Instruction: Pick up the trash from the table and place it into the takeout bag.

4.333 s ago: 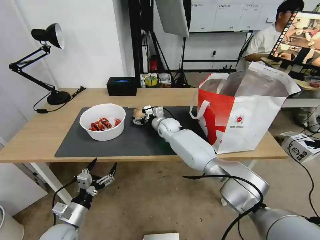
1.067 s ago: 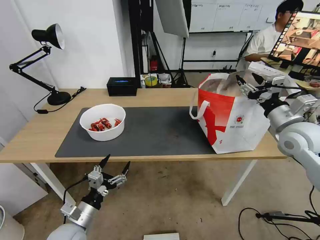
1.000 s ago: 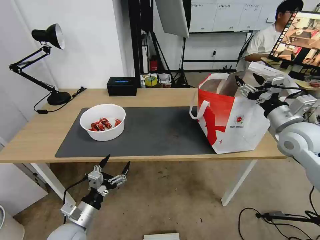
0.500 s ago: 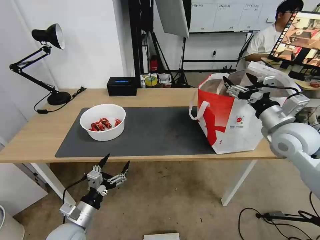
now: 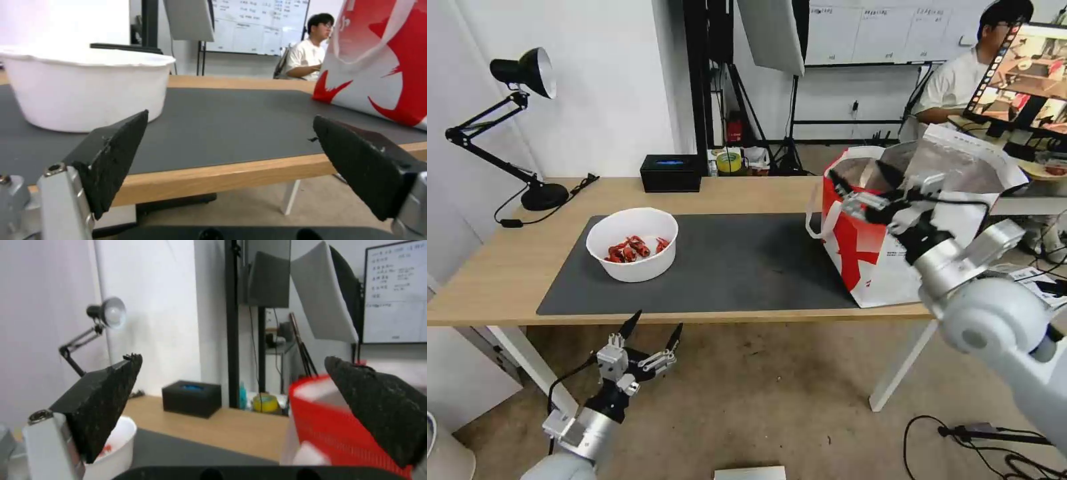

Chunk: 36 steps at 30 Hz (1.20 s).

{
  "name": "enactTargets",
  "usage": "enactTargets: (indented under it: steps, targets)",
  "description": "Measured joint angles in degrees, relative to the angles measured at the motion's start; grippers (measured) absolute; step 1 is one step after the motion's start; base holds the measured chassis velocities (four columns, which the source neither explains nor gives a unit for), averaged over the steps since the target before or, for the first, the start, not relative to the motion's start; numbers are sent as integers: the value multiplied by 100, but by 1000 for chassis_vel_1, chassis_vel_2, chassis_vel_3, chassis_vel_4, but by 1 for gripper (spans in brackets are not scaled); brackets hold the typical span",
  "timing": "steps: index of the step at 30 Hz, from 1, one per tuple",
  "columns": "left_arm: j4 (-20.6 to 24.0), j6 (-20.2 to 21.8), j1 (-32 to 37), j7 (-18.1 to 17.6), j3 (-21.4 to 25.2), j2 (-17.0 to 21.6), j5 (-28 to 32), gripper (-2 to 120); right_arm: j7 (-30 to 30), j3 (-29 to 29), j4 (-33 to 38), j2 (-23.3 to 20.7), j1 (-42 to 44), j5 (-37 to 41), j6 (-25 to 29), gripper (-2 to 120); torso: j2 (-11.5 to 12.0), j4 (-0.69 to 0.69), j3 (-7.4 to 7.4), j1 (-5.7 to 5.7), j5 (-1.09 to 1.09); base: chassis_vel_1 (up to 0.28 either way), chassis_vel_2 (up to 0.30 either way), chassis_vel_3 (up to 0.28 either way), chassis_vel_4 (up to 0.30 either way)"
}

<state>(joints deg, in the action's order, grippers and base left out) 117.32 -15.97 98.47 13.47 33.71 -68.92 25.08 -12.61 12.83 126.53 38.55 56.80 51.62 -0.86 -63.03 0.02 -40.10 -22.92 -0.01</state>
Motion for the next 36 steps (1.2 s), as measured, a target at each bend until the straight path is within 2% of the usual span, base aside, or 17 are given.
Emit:
enactTargets:
  steps: [2,3,6,7,10,12,14,16,18,21,28,36]
  targets:
    - [4,-9,44,13,40,-19,-10,100,-14,63,20,203,548,-542,43,100,0,-2,0,0,0,0,0,0,0]
    - [4,-9,44,13,40,-19,-10,100,-14,63,20,203,548,-542,43,100,0,-2,0,0,0,0,0,0,0]
    - [4,-16,91,43,89,-22,-7,100,-14,170,-6,670,1347,-1149,138,100,0,-2,0,0,1,0,0,0,0]
    - [4,-16,91,43,89,-22,-7,100,-14,170,-6,670,1347,-1149,138,100,0,-2,0,0,1,0,0,0,0]
    - [-12,-21,104,102,128,-20,12,100,35,251,9,1147,1981,-1584,227,100,0,-3,0,0,1,0,0,0,0]
    - [-15,-23,105,107,132,-20,14,100,45,256,12,1194,2044,-1630,243,100,0,-3,0,1,1,0,0,0,0]
    - [-30,-33,113,126,142,-25,26,100,130,285,41,1531,2515,-1998,371,100,0,-2,0,1,0,0,0,0,0]
    - [-36,-37,114,130,145,-31,28,100,151,297,59,1647,2706,-2138,411,100,0,-1,0,0,0,0,0,0,0]
    - [-66,-67,113,143,139,-55,30,100,201,349,78,2056,3417,-2671,607,100,0,-2,1,1,0,0,0,0,0]
    - [-80,-79,112,149,126,-65,30,100,193,336,-57,2269,3760,-3054,784,100,0,-3,1,1,0,0,0,0,0]
    - [-84,-84,101,154,96,-59,34,100,162,251,-338,2504,3925,-3369,961,100,0,-2,0,0,0,0,0,0,0]
    - [-83,-115,147,174,97,-69,37,100,122,257,-476,2457,3878,-3384,954,100,0,-2,0,0,1,0,0,0,0]
